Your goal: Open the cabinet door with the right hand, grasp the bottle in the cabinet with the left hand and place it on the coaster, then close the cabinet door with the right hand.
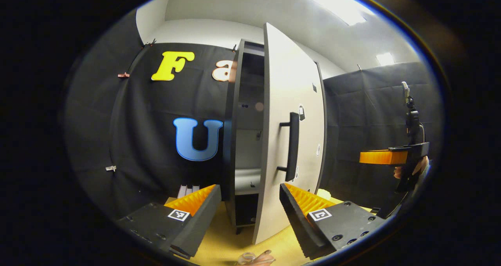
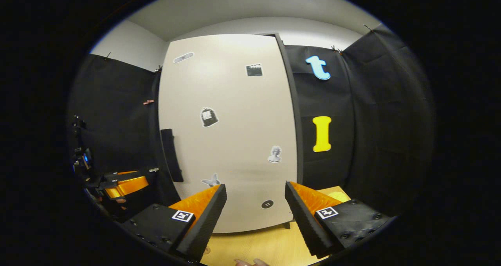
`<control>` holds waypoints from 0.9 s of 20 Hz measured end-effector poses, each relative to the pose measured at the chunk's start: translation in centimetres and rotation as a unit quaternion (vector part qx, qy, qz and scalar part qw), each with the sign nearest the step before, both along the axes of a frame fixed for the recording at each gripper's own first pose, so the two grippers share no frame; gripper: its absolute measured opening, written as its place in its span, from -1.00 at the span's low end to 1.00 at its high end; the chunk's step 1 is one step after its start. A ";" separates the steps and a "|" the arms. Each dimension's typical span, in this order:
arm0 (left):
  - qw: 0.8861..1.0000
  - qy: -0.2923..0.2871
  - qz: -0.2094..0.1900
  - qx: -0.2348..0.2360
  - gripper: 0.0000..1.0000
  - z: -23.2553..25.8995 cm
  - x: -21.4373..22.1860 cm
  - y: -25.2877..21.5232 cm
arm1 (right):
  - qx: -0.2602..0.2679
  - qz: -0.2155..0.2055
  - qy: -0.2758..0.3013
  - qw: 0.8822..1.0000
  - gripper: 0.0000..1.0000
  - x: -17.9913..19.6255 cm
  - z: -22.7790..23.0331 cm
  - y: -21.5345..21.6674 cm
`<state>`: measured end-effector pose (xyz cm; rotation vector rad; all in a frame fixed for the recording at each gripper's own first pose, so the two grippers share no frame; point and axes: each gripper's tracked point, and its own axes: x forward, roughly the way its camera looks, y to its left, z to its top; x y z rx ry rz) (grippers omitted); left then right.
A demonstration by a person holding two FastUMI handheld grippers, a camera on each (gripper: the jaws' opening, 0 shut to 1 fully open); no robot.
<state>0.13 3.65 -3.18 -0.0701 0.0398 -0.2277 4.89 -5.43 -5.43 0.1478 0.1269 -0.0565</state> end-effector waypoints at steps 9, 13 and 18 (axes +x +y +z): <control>0.998 0.014 -0.049 -0.021 0.89 0.0 -1.8 -5.5 | -0.032 -0.065 -0.058 0.996 0.96 -2.4 2.9 -2.3; 0.999 0.011 -0.051 -0.013 0.89 0.1 -1.7 -6.1 | -0.022 -0.054 -0.058 0.997 0.95 -3.3 3.0 -1.7; 0.999 0.015 -0.049 -0.017 0.89 -0.2 -1.2 -6.2 | -0.039 -0.044 -0.056 0.997 0.95 -3.7 3.0 -1.2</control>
